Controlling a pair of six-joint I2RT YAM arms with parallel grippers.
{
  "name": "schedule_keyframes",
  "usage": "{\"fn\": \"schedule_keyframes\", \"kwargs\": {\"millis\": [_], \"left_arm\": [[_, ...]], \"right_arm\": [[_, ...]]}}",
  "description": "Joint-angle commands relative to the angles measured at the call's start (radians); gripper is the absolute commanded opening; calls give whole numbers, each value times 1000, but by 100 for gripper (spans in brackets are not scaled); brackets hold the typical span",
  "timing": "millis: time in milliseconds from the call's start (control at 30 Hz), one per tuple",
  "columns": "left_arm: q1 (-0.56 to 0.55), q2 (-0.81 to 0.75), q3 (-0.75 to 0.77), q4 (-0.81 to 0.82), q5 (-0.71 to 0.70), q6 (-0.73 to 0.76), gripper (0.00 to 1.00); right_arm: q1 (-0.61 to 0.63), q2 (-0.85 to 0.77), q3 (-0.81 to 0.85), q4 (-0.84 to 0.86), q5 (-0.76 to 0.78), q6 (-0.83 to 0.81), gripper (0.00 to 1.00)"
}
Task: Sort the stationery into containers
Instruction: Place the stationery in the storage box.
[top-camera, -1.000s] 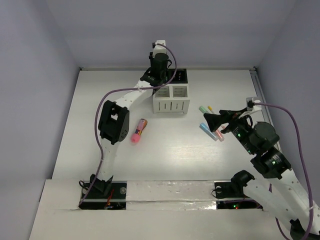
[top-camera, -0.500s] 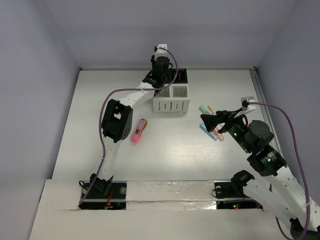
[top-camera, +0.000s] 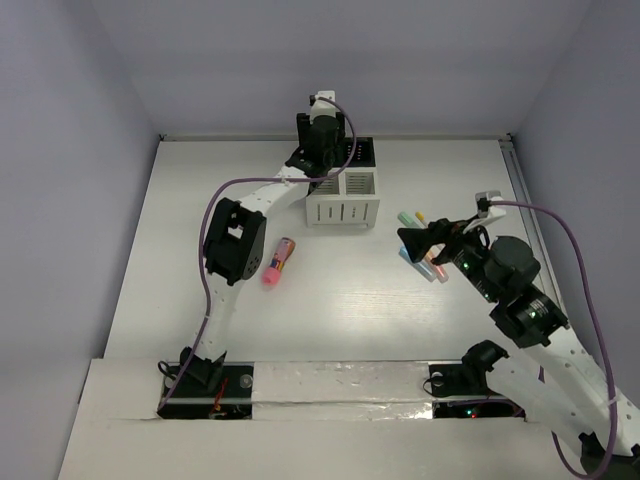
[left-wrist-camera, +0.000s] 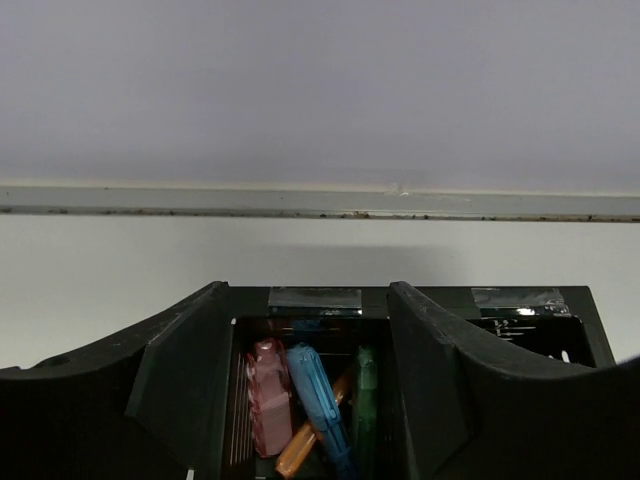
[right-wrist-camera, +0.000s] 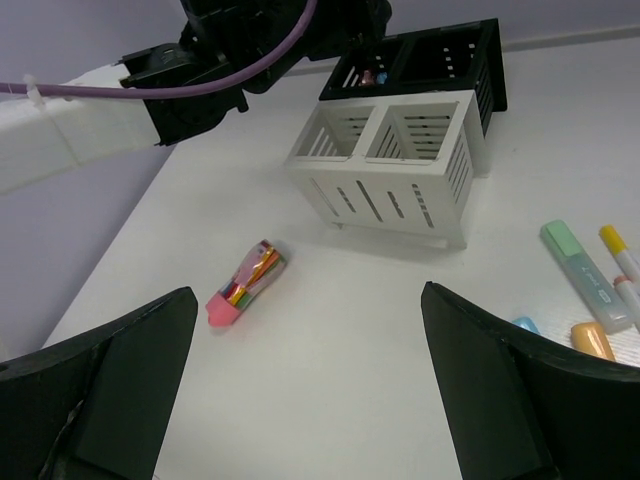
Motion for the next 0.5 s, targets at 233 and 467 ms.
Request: {"fn": "schedule_keyframes", "kwargs": {"millis": [233,467], "left_arm": [[6,-211,-4,11,80,-53,66],[6,-422,-71,-63,160,-54,77]], "right_arm": [[0,47,0,59,-30,4,100],[0,119,-2,96,-89,24,100]]}}
